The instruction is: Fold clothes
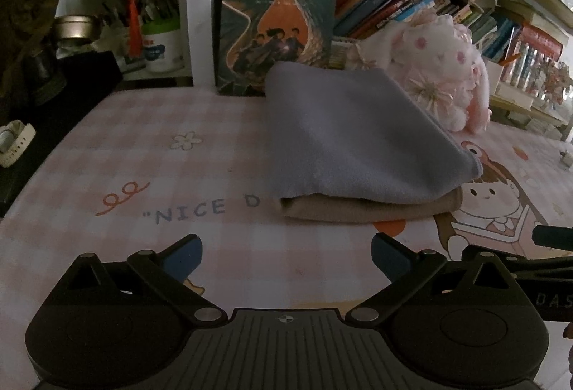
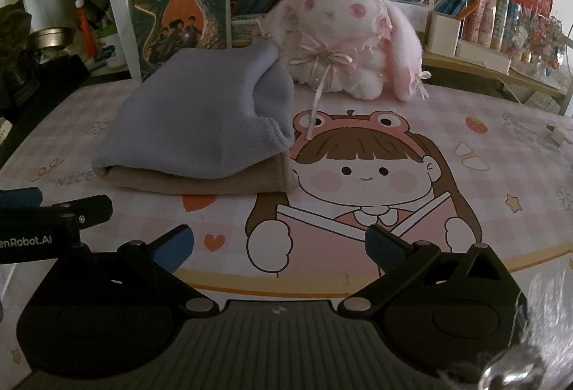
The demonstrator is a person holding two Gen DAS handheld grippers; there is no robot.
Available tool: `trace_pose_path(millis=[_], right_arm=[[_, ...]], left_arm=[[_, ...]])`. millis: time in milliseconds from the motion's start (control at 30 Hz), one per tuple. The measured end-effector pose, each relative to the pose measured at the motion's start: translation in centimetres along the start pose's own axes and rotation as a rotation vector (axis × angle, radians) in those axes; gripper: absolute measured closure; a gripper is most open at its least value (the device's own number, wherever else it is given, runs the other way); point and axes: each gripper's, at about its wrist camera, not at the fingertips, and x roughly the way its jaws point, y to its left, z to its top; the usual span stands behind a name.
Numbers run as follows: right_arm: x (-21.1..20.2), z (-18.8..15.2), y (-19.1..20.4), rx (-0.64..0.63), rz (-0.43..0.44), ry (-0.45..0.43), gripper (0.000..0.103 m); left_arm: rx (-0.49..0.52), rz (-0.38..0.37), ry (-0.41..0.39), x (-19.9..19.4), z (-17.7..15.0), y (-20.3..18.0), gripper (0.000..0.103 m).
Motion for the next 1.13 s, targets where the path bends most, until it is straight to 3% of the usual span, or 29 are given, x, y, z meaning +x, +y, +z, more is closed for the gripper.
trace_pose_path(millis=[1133], right_arm=[[0.23,-0.03,0.15,-0.004,0.002,0.007,0.0]], left_arm=[[0.026,-0.02,0.001,0.16,-0.23,-0.33,0.001]])
